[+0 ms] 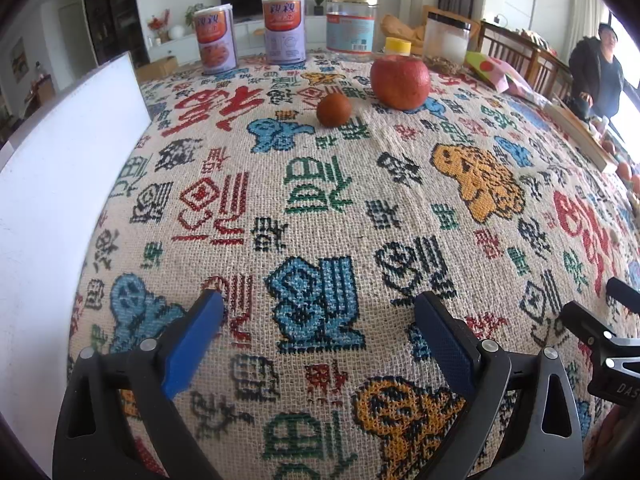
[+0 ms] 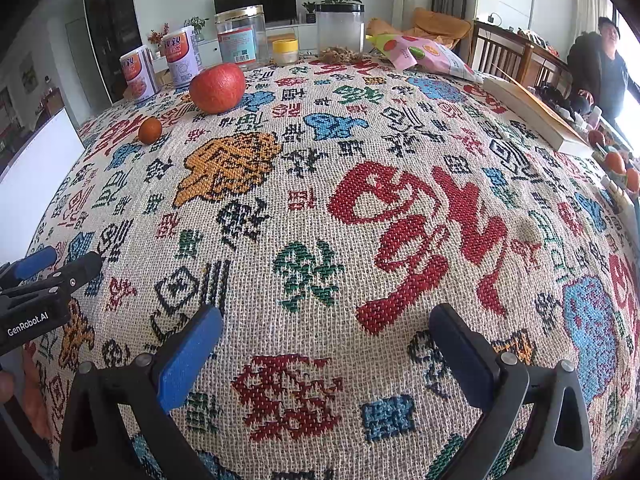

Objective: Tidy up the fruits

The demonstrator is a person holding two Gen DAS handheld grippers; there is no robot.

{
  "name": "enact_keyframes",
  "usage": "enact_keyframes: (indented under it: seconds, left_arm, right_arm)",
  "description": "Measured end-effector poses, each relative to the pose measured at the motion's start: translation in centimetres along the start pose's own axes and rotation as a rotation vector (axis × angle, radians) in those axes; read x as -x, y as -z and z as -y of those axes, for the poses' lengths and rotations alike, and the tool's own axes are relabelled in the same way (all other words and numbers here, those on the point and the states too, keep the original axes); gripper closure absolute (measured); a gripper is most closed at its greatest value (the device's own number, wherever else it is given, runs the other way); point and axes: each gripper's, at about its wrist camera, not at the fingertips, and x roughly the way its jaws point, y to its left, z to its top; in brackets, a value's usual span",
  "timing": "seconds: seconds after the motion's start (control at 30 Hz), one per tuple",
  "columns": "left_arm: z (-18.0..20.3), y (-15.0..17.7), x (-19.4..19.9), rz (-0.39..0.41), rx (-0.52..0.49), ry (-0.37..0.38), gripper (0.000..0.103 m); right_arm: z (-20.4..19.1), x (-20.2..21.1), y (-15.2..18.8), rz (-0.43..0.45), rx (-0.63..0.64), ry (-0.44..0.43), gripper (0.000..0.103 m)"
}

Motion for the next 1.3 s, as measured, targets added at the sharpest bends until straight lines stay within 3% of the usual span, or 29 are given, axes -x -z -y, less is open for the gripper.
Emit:
enact_keyframes:
  seconds: [0.6, 0.73, 0.8, 0.87, 0.97, 1.03, 1.17, 1.23, 1.3]
  left_arm:
    - [0.0, 0.0, 0.0, 0.001, 0.001, 0.0, 0.006]
    - [-0.3, -0.1, 0.2, -0.019, -0.01, 0.035, 0.006]
    - [-1.1, -1.1, 0.0, -0.022, 0.022, 0.051, 0.006]
    - [-2.2, -3.0, -1.1, -0.009, 0.085, 0.019, 0.006]
    - [-3.0, -6.4, -4.4, 0.002, 0.146, 0.009, 0.006]
    - [-2.0, -8.6, -6.4, 0.007, 0.094, -0.035, 0.007]
    - [0.5, -12.0, -9.0, 0.008, -0.026, 0.012, 0.008]
    - [0.4, -12.8, -9.6, 0.01, -0.009, 0.028, 0.012]
    - [-0.3, -13.0, -9.4, 0.041, 0.031, 0.012, 0.053]
  right_arm:
    - [0.0, 0.0, 0.0, -0.001, 0.0, 0.0, 0.0]
    - [-0.1, -0.1, 0.0, -0.002, 0.0, 0.001, 0.0]
    - [-0.1, -0.1, -0.1, -0.002, 0.0, 0.001, 0.0]
    - [-0.1, -0.1, -0.1, -0.002, 0.001, 0.002, 0.0]
    - [-0.1, -0.1, -0.1, -0.002, 0.0, 0.001, 0.0]
    - [-0.1, -0.1, -0.1, -0.003, 0.0, 0.001, 0.0]
    - [-0.1, -0.1, -0.1, -0.003, 0.0, 0.001, 0.0]
    - [-0.2, -0.1, -0.1, -0.004, 0.001, 0.0, 0.0]
    - [-0.2, -0.2, -0.2, -0.005, 0.003, -0.001, 0.0]
